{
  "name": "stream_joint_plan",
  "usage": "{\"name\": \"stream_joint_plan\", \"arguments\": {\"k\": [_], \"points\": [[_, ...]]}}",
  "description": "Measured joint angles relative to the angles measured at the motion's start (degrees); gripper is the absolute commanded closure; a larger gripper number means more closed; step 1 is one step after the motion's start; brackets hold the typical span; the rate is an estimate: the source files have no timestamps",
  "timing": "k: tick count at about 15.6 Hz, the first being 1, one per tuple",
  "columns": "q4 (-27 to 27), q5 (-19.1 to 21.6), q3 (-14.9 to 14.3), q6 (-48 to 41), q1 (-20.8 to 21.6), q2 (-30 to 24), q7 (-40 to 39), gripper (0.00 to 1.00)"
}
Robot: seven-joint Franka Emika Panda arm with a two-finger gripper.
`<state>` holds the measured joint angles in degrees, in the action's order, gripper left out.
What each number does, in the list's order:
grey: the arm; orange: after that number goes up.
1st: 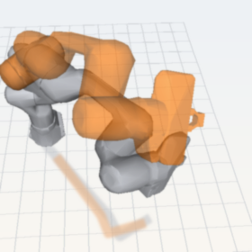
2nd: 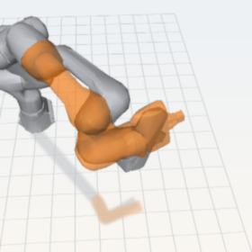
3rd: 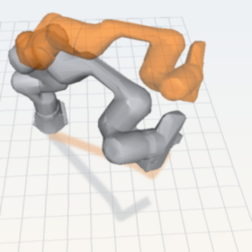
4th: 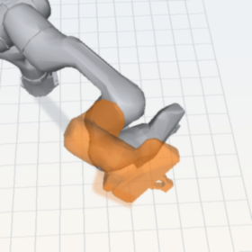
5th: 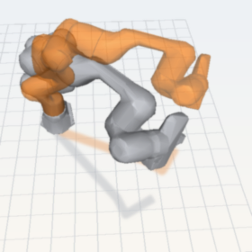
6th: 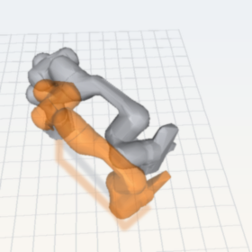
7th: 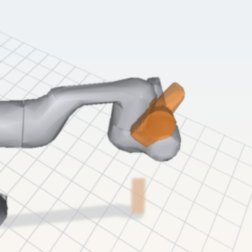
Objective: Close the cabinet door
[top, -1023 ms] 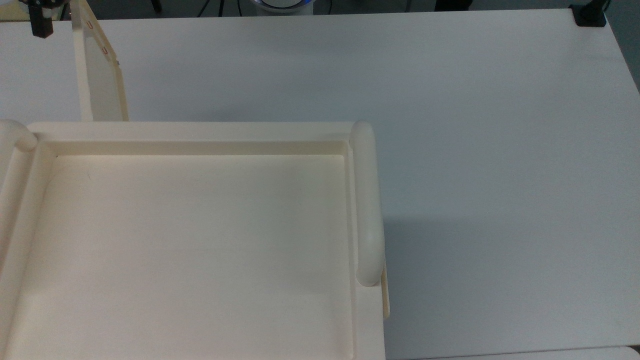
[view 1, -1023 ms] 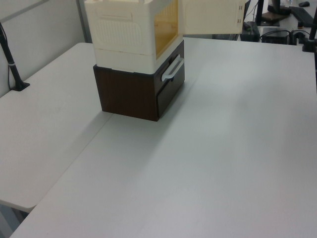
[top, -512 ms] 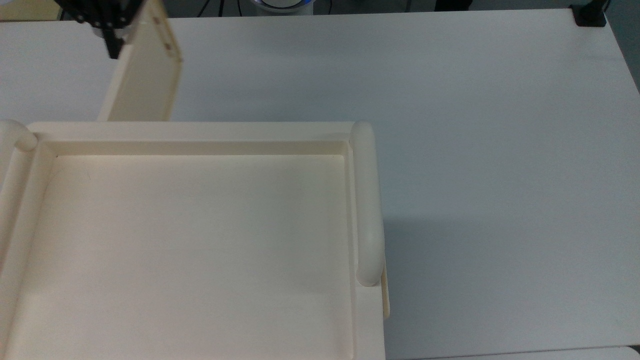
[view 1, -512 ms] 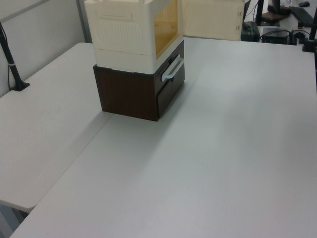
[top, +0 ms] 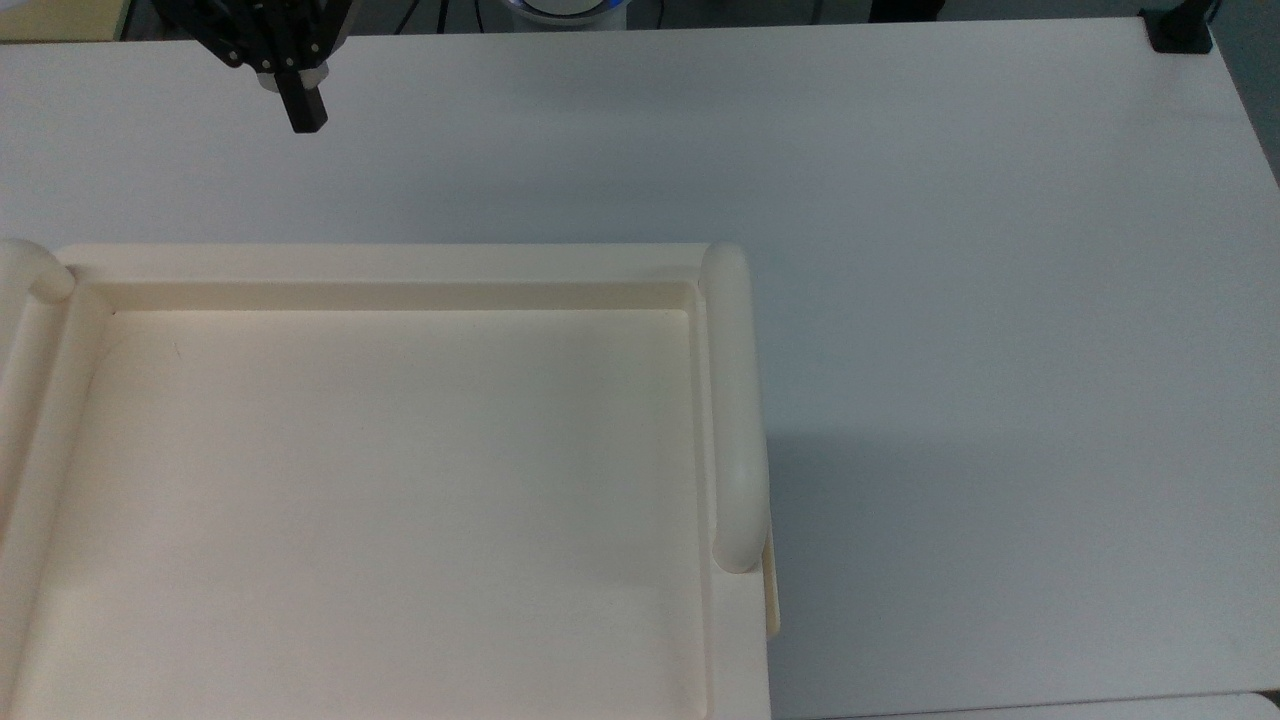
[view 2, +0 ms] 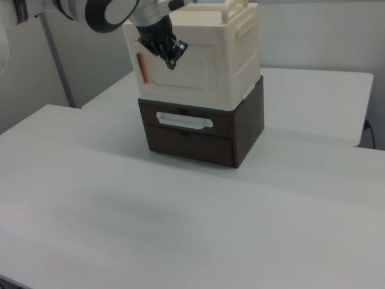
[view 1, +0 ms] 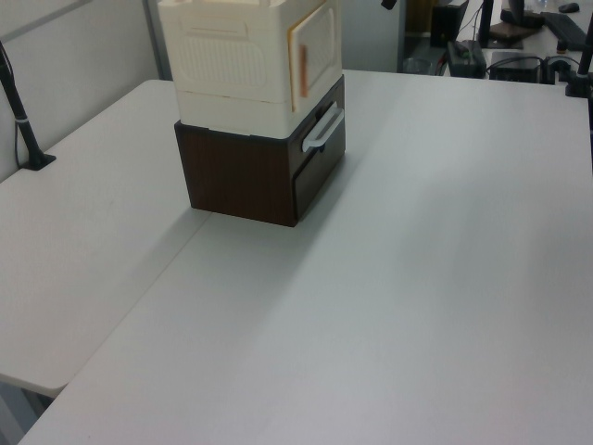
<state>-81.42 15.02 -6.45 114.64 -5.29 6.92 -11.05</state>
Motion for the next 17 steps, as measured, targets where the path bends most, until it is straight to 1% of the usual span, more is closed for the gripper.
{"name": "stream_joint_plan", "arguments": {"k": [3, 5, 7, 9, 14, 15, 17], "points": [[0.0, 0.0, 0.0, 0.0, 0.0, 0.1, 0.0, 0.97], [0.0, -0.9, 0.1, 0.0, 0.4, 0.1, -0.1, 0.97], [-0.3, -3.9, 0.2, -0.1, 1.9, 0.2, -0.1, 0.97], [-0.7, -6.7, 0.3, -2.1, 3.4, 0.3, 0.0, 0.97], [-0.9, -14.6, 0.4, -13.8, 6.5, 0.2, 0.0, 0.97], [-0.9, -15.6, 0.4, -15.6, 7.1, 0.2, 0.0, 0.98], [-0.9, -16.5, 0.4, -18.3, 7.9, 0.2, 0.0, 0.98]]}}
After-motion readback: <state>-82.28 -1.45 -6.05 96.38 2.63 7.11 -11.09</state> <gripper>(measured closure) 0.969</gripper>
